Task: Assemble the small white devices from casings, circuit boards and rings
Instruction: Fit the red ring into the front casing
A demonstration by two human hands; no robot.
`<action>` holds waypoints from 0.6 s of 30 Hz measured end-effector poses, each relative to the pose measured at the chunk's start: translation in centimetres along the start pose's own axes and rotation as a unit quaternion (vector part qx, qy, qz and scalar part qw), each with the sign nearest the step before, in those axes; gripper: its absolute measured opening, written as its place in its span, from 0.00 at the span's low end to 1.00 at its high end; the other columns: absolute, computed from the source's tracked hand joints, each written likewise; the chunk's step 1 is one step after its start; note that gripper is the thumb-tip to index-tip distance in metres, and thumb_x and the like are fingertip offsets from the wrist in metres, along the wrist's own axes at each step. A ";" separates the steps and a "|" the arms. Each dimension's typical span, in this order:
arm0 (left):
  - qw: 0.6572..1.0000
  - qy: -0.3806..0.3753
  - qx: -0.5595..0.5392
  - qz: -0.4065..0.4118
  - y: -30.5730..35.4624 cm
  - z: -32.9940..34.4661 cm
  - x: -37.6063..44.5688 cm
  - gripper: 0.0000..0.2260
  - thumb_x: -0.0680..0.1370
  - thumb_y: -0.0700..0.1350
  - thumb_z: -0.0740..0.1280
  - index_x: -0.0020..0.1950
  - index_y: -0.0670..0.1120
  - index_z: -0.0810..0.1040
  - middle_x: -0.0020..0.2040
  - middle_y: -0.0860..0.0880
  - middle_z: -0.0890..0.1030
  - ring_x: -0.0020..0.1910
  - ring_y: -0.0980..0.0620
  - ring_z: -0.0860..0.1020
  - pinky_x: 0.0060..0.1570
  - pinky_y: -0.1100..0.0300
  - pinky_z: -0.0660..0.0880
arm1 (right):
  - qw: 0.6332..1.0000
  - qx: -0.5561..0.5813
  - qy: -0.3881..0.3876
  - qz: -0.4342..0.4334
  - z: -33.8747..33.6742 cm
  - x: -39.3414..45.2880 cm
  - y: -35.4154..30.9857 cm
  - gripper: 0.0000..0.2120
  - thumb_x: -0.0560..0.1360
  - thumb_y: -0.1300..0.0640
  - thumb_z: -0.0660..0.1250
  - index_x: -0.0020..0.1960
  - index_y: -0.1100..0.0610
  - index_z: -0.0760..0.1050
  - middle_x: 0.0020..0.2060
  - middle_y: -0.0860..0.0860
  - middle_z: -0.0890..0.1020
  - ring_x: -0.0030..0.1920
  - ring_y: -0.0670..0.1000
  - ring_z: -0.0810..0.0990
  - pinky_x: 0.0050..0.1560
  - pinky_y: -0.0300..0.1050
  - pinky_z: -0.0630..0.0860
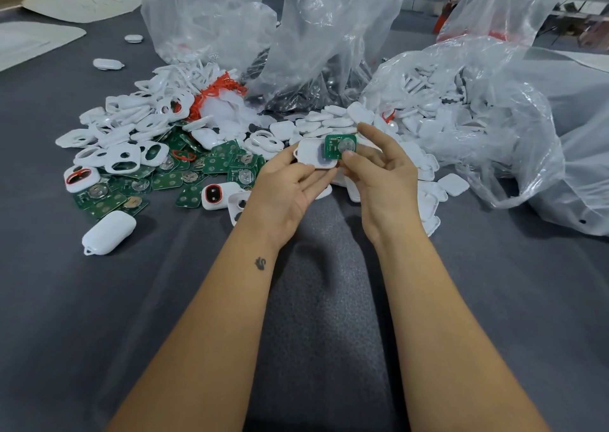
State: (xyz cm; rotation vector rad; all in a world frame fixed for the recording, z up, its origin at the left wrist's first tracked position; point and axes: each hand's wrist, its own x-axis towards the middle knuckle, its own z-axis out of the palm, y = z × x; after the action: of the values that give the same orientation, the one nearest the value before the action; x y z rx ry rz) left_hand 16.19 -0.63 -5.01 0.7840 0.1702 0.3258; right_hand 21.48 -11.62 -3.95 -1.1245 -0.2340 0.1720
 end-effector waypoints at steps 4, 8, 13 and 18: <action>1.000 -0.007 0.003 0.003 0.1 0.0 -0.2 0.17 0.79 0.27 0.54 0.62 0.38 0.75 0.50 0.42 0.85 0.51 0.46 0.84 0.52 0.58 0.80 | 0.999 0.030 0.024 0.011 0.3 0.0 -0.3 0.10 0.72 0.75 0.67 0.48 0.63 0.78 0.36 0.54 0.83 0.34 0.47 0.81 0.35 0.36 0.77; 1.000 0.001 -0.004 -0.002 0.2 0.1 -0.2 0.17 0.80 0.27 0.54 0.64 0.37 0.74 0.52 0.40 0.84 0.52 0.44 0.83 0.52 0.57 0.80 | 0.997 0.072 0.024 0.026 -0.1 0.1 -0.7 0.12 0.75 0.73 0.62 0.44 0.59 0.77 0.36 0.52 0.81 0.37 0.48 0.78 0.37 0.37 0.74; 1.000 0.001 -0.003 -0.009 0.4 0.3 -0.4 0.13 0.79 0.28 0.56 0.57 0.36 0.77 0.50 0.39 0.84 0.50 0.44 0.84 0.48 0.59 0.81 | 0.994 0.099 0.028 0.037 -0.3 0.2 -0.5 0.11 0.76 0.71 0.63 0.54 0.58 0.76 0.42 0.55 0.79 0.40 0.49 0.79 0.39 0.40 0.78; 1.000 -0.004 -0.016 -0.006 0.4 0.2 -0.4 0.10 0.80 0.29 0.57 0.53 0.33 0.77 0.48 0.37 0.84 0.51 0.40 0.83 0.47 0.59 0.81 | 0.995 0.084 0.050 0.026 -0.2 0.4 -0.3 0.10 0.74 0.74 0.66 0.51 0.62 0.76 0.40 0.56 0.81 0.35 0.48 0.79 0.36 0.37 0.75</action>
State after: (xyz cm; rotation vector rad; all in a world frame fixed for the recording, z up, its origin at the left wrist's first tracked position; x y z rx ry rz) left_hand 15.76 -0.67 -4.60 0.7530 0.1610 0.3131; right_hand 21.89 -11.80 -3.68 -0.9695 -0.0995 0.1780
